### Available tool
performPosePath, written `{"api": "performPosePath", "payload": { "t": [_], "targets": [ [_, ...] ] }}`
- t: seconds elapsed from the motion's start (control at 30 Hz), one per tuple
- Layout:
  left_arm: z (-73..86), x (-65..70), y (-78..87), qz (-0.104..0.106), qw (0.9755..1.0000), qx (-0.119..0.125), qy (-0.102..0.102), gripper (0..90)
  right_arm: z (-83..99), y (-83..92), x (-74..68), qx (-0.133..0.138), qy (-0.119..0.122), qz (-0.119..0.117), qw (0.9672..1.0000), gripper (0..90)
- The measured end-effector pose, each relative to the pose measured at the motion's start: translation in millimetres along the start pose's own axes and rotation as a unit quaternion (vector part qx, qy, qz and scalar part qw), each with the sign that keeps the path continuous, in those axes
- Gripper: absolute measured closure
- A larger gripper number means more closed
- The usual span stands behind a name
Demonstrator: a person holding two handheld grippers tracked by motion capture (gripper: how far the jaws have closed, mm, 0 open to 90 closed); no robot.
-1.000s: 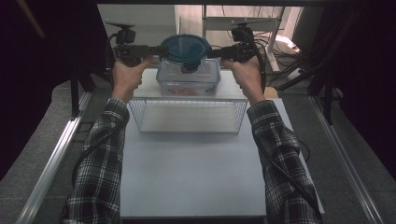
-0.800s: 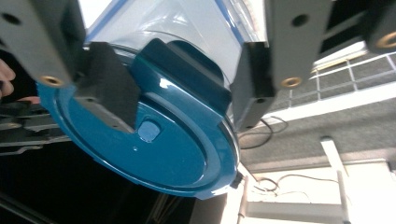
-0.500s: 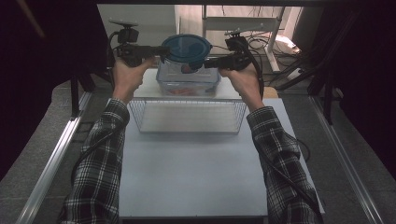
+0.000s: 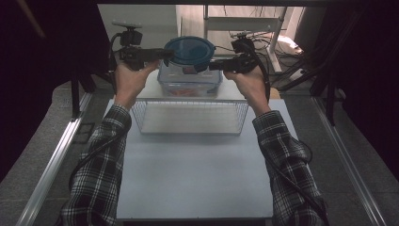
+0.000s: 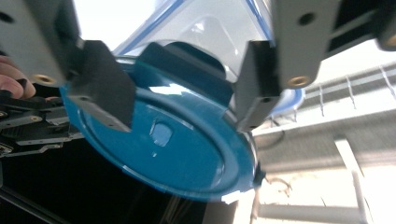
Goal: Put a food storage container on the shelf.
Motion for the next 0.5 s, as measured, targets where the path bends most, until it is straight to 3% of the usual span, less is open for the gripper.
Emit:
{"api": "performPosePath", "payload": {
  "t": [0.07,0.23,0.4,0.5],
  "targets": [
    [-0.4,3.0,3.7,-0.001,0.9998,0.011,-0.015,31.1,1.0,2.3,-0.3,0.004,0.001,-0.002,1.0,58.0],
    [3.4,9.9,14.4,-0.005,0.999,0.006,-0.044,22.8,7.4,10.7,-4.8,0.021,0.009,-0.008,0.9997,48.8],
    [16.4,13.9,23.6,-0.006,0.9974,-0.015,-0.07,18.3,16.0,13.4,-10.9,0.026,0.025,-0.011,0.9993,40.1],
    [28.6,14.1,27.4,-0.002,0.9968,-0.03,-0.074,17.2,21.6,12.1,-13.7,0.027,0.03,-0.013,0.9991,34.2]
  ]
}}
Point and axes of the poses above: each handheld gripper's, and its own axes: y roughly backward along the jaws, z roughly out of its underside, x roughly to its right, the point moved 1 cm from there along -y, roughly forward along the jaws, and after that the axes turned 1 degree about -x, right-handed, at the moved point
